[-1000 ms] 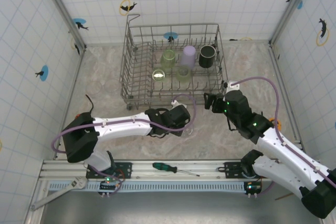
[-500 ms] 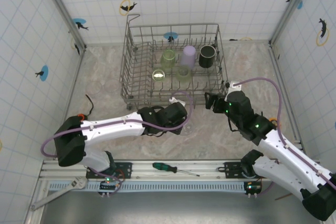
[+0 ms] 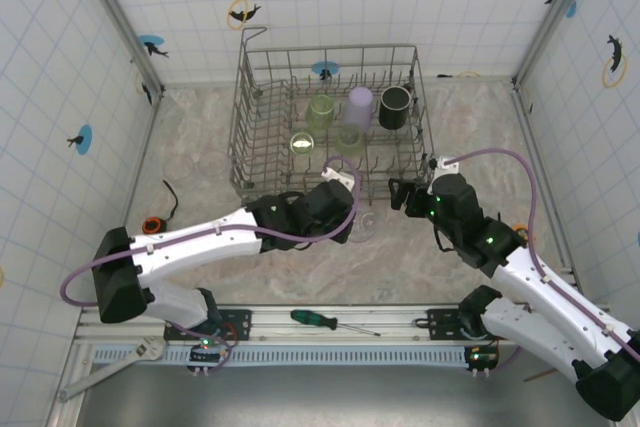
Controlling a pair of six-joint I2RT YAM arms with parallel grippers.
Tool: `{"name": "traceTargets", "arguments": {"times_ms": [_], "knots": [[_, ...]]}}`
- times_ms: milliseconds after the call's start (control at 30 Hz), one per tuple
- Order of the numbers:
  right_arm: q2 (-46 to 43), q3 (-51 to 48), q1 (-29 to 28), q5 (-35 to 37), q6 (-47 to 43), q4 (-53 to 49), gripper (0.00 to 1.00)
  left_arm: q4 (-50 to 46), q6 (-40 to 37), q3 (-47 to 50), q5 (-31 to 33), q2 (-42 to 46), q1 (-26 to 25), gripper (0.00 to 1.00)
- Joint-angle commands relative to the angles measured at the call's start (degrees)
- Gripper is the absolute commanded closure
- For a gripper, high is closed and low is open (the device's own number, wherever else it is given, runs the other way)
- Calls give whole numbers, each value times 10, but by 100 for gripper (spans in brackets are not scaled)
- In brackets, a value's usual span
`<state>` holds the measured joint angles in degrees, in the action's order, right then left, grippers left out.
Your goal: Load the cups into the dish rack
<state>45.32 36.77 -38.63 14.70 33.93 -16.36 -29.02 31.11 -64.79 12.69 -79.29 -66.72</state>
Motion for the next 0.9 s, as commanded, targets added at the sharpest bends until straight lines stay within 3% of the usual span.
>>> {"name": "traceTargets", "arguments": {"times_ms": [0, 400, 867], "knots": [[3, 14, -3, -3, 7, 5, 0, 8, -31, -29, 26, 23, -3, 100], [-8, -3, -3, 9, 10, 4, 0, 49, -53, -41, 28, 32, -3, 100], [-42, 4, 13, 17, 3, -9, 0, 57, -113, -98, 82, 10, -1, 100]]}}
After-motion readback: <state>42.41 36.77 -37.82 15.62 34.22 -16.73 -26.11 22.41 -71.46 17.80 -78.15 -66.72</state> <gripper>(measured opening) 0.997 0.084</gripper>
